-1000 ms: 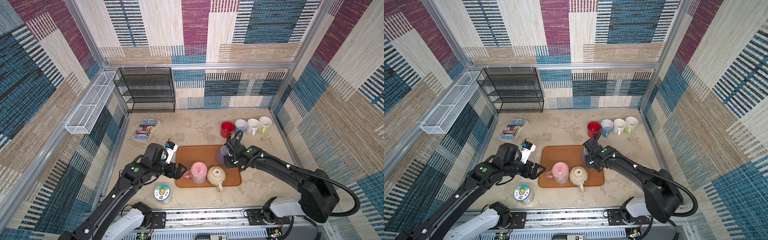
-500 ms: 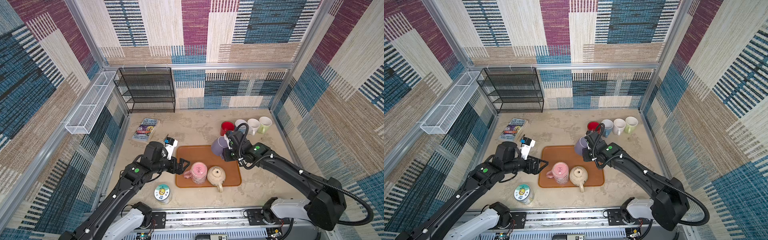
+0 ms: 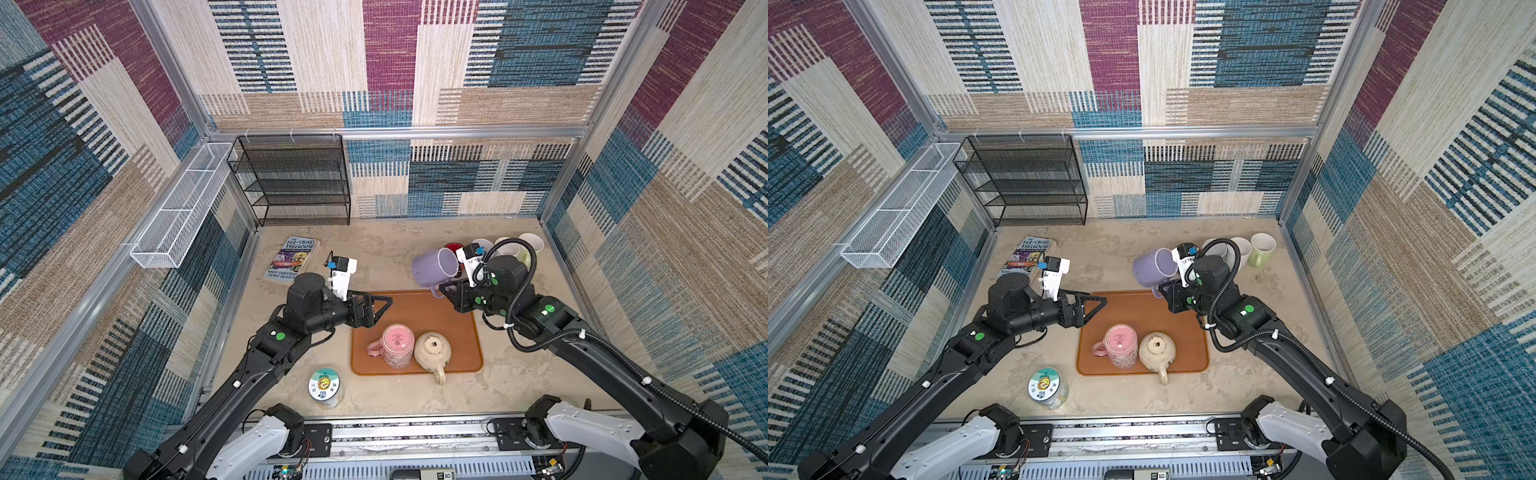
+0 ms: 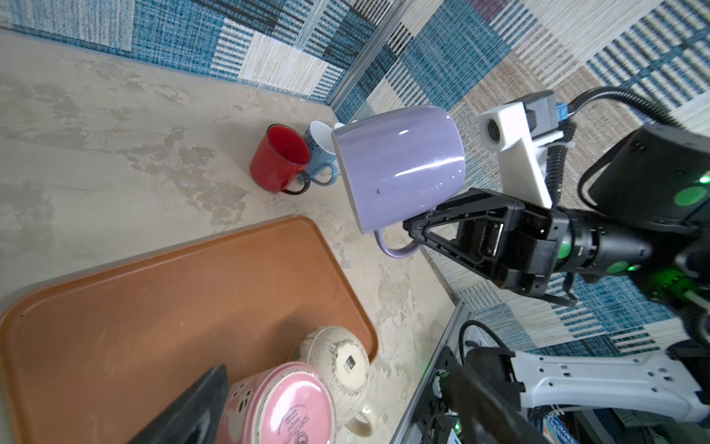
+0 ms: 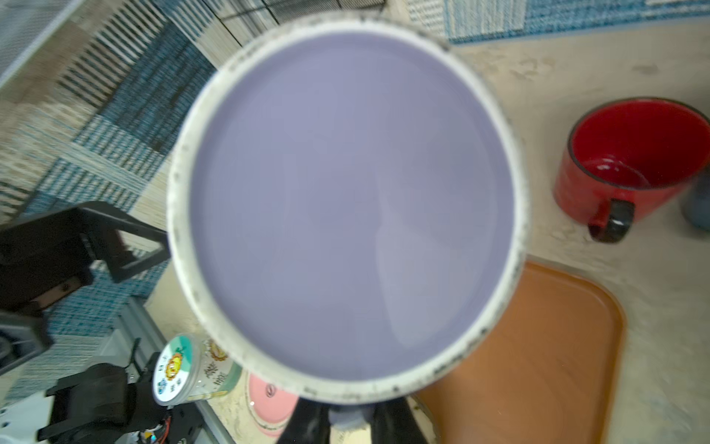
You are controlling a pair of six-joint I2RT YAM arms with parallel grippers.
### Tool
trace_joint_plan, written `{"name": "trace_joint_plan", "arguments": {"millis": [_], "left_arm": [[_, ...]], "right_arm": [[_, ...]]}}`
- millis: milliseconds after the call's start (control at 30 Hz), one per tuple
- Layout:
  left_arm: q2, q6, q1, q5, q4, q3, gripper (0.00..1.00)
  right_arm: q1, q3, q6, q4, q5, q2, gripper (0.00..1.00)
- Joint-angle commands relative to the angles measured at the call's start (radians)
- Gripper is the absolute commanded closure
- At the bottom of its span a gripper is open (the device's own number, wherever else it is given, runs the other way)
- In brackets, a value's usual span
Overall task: Turn the mug right side up
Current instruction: 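Bring the left gripper to the purple mug's opening held by the right gripper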
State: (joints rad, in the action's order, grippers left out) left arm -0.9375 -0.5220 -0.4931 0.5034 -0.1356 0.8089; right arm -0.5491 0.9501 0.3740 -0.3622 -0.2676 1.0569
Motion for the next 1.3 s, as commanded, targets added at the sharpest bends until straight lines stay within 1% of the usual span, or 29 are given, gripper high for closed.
{"name": "trace_joint_plan", "arguments": {"millis": [0, 33, 100, 200, 300, 400, 433, 467, 500, 567, 600, 633, 767, 867, 1067, 1267], "left_arm": [[-0.016, -0.079, 0.001, 0.050, 0.182, -0.023, 0.04], [-0.023, -0.103, 0.001, 0.067, 0.239, -0.040, 0.05], [-0.045, -0.144, 0.001, 0.121, 0.342, -0.065, 0.06], [-0.087, -0.189, -0.004, 0.145, 0.434, -0.077, 0.11], [-0.125, -0.214, -0.030, 0.148, 0.523, -0.077, 0.21], [-0.172, -0.219, -0.062, 0.152, 0.576, -0.052, 0.31], [-0.190, -0.228, -0.070, 0.150, 0.598, -0.047, 0.38], [-0.206, -0.239, -0.075, 0.149, 0.626, -0.047, 0.42], [-0.226, -0.260, -0.080, 0.150, 0.667, -0.047, 0.44], [-0.256, -0.303, -0.085, 0.152, 0.736, -0.053, 0.45], [-0.270, -0.314, -0.089, 0.153, 0.794, -0.053, 0.45], [-0.282, -0.321, -0.093, 0.150, 0.813, -0.054, 0.45], [-0.313, -0.336, -0.103, 0.152, 0.876, -0.046, 0.46], [-0.334, -0.347, -0.116, 0.164, 0.894, -0.025, 0.49], [-0.368, -0.340, -0.141, 0.165, 0.901, 0.007, 0.62], [-0.422, -0.371, -0.146, 0.176, 0.963, 0.025, 0.69]], "right_arm": [[0.045, -0.041, 0.069, 0.291, -0.200, -0.029, 1.00], [0.061, -0.061, 0.090, 0.345, -0.258, -0.034, 1.00], [0.076, -0.085, 0.116, 0.419, -0.311, -0.039, 1.00], [0.090, -0.112, 0.150, 0.510, -0.362, -0.040, 1.00], [0.101, -0.162, 0.193, 0.631, -0.407, -0.051, 1.00], [0.115, -0.195, 0.243, 0.735, -0.460, -0.046, 1.00], [0.117, -0.202, 0.261, 0.768, -0.475, -0.041, 1.00], [0.118, -0.207, 0.275, 0.791, -0.487, -0.036, 1.00], [0.120, -0.211, 0.291, 0.815, -0.496, -0.031, 1.00], [0.121, -0.219, 0.318, 0.864, -0.514, -0.026, 1.00], [0.121, -0.221, 0.329, 0.882, -0.523, -0.023, 1.00], [0.121, -0.221, 0.335, 0.895, -0.528, -0.020, 1.00], [0.121, -0.225, 0.336, 0.901, -0.533, -0.006, 1.00], [0.121, -0.227, 0.332, 0.903, -0.536, 0.002, 1.00], [0.121, -0.228, 0.340, 0.928, -0.567, 0.018, 1.00], [0.121, -0.228, 0.354, 0.958, -0.605, 0.038, 1.00]]}}
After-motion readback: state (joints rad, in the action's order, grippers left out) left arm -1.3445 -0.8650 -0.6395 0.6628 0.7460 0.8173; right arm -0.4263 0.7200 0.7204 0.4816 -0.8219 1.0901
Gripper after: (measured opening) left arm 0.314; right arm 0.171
